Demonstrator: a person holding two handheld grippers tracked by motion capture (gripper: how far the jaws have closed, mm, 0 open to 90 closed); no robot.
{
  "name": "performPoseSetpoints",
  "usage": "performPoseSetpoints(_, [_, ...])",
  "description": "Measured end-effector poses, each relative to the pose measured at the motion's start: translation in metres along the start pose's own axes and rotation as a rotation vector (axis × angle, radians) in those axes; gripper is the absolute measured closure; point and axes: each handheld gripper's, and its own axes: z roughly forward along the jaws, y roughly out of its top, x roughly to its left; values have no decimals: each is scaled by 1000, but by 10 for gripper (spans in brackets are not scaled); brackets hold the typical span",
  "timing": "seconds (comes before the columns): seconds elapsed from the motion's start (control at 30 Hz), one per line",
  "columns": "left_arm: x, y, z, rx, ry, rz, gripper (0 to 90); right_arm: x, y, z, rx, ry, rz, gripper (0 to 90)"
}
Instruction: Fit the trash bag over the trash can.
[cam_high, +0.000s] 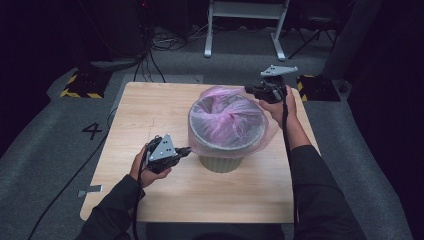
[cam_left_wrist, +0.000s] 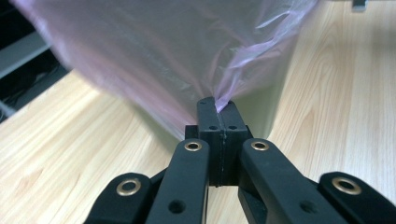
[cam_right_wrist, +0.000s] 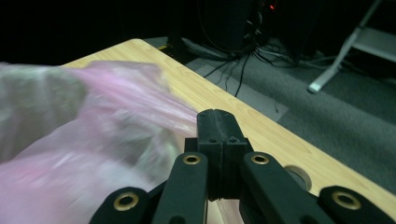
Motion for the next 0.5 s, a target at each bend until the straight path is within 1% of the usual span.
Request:
performPoseSetpoints(0.07, [1, -4, 0, -2, 3, -18, 900, -4, -3, 2, 9, -2, 9, 900])
performPoseSetpoints(0.17, [2, -6, 2, -7, 3, -24, 900, -7, -6, 7, 30, 7, 17, 900])
performPoseSetpoints(0.23, [4, -5, 5, -6, 15, -25, 900, -8, -7, 11, 52, -5, 8, 900])
performPoseSetpoints(0.3, [6, -4, 9, 13, 35, -8, 900, -11, -9, 15, 64, -17, 11, 900])
performPoseSetpoints(0.33, [7, -4, 13, 33, 53, 10, 900, -13, -10, 16, 66, -17, 20, 900])
performPoseSetpoints(0.4, [11, -4, 21, 52, 77, 19, 900, -21, -15, 20, 67, -7, 59, 900])
performPoseSetpoints(0.43, [13, -5, 24, 56, 76, 10, 900, -26, -19, 23, 66, -1, 81, 900])
performPoseSetpoints(0.5, [15, -6, 30, 54, 73, -7, 900, -29, -25, 27, 77, 1, 99, 900])
